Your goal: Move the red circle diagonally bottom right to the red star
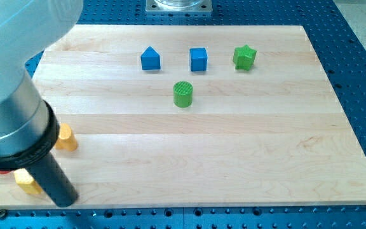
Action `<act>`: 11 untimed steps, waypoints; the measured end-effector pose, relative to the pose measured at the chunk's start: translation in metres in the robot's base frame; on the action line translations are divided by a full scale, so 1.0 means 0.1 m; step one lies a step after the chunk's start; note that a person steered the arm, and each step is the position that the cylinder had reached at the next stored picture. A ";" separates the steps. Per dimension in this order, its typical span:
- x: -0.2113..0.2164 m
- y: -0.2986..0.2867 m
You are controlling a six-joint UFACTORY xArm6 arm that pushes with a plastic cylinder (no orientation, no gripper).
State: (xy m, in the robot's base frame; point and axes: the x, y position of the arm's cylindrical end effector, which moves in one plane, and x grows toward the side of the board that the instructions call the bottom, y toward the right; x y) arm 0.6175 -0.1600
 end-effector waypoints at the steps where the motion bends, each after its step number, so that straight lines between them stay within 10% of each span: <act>1: -0.44 0.59; 3: -1.66 0.08; 5: -1.88 -1.44; 6: -1.82 -1.45; 8: -0.32 -1.43; 11: -0.01 -1.38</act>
